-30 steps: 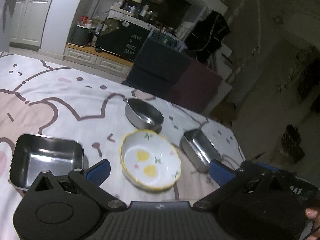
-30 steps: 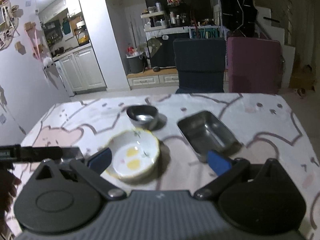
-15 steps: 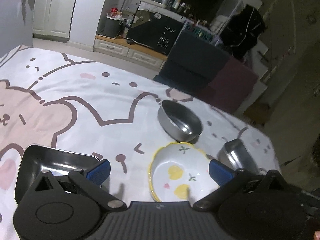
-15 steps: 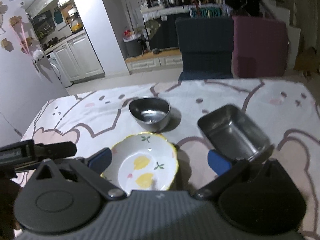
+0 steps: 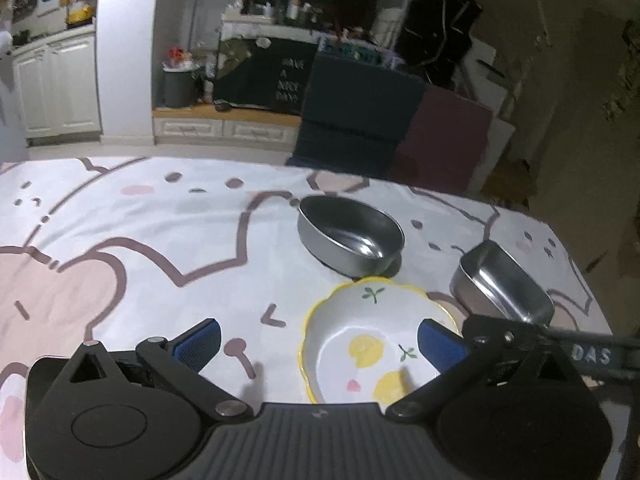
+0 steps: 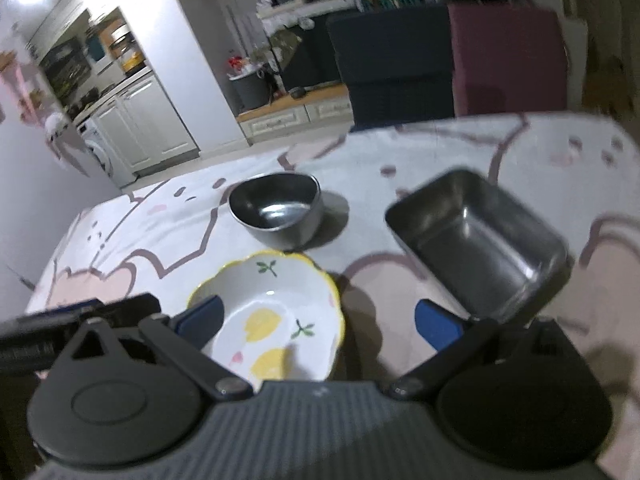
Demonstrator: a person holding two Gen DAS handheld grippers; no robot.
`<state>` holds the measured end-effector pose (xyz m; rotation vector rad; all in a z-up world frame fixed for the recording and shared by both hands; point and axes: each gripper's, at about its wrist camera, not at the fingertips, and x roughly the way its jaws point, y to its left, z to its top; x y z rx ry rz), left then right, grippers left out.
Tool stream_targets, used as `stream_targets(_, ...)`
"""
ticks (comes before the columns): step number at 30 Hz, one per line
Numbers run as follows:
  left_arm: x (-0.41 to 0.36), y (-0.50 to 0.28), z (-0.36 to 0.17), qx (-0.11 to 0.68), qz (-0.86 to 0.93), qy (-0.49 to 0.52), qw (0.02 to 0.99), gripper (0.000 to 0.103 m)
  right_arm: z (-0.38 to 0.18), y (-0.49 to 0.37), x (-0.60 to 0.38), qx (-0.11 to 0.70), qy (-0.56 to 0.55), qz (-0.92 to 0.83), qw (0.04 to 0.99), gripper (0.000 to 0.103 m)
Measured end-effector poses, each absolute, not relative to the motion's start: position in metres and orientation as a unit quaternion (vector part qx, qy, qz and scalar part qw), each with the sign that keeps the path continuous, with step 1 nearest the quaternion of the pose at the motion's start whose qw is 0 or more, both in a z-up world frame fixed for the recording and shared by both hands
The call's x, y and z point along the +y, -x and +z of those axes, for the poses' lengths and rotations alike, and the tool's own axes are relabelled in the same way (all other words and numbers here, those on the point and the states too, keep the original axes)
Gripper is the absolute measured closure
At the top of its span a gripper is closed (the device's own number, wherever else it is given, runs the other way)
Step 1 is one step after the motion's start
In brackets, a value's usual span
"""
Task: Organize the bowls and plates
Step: 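Move the left tool to the floral bowl rim while the right tool reaches its other rim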
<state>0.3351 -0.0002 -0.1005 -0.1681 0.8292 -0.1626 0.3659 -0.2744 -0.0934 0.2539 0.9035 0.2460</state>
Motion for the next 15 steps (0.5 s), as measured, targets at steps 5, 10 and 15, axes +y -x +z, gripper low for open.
stream_targets(5,0.006,-0.344,-0.105,0.425,-0.078,0.105,0.896,0.005,-0.101,-0.371,-0.274,0.449,-0.137,0.123,0.874,0.031)
stream_targets(10,0.000,-0.350,-0.108,0.440,-0.087,0.094,0.889,0.027,-0.109,-0.376,-0.268,0.475,-0.147,0.120,0.860,0.055)
stream_targets(15,-0.001,-0.354,-0.119,0.461,-0.083,0.078,0.880,0.053,-0.115,-0.378,-0.267,0.487,-0.140,0.100,0.856,0.074)
